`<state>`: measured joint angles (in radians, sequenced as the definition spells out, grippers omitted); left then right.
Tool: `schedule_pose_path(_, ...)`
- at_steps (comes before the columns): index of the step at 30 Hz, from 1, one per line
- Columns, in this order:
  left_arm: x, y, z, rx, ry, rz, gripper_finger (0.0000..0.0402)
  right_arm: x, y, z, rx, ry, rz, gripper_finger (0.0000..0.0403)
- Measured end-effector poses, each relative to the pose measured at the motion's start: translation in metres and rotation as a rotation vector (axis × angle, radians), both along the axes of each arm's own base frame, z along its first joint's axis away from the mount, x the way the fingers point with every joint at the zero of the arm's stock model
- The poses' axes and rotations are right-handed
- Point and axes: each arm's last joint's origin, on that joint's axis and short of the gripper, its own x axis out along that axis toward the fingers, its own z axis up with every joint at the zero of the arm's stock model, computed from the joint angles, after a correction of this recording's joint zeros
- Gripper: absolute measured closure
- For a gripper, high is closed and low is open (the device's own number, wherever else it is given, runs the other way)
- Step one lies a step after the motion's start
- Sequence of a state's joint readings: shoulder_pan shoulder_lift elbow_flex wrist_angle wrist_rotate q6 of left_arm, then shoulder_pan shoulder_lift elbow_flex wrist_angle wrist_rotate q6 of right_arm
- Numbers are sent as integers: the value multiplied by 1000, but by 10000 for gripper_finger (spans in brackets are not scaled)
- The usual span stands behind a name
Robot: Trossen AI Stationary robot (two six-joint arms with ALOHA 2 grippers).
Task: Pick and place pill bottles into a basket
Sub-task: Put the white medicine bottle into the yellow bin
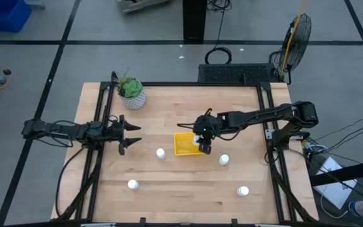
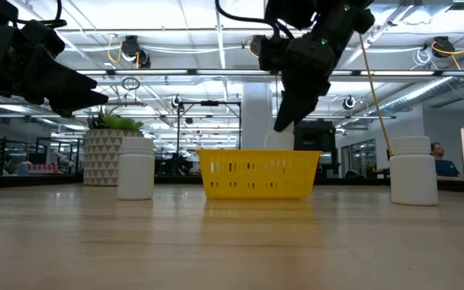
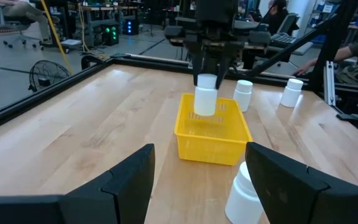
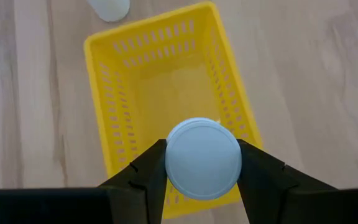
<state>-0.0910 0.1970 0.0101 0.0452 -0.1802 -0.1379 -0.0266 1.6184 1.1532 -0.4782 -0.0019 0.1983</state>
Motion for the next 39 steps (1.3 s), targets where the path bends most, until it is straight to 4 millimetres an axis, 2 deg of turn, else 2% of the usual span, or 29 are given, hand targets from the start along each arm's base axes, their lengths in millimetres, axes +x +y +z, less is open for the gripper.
schedule_pose_path(13,0,0,0,3,1,0,144,-5,-8,-23,62,-53,-27,256)
schedule_pose_path(24,0,0,0,3,-1,0,144,-8,-9,-27,61,-33,-27,256)
schedule_pose_path(39,0,0,0,3,-2,0,144,-11,-19,-28,39,-11,-30,256)
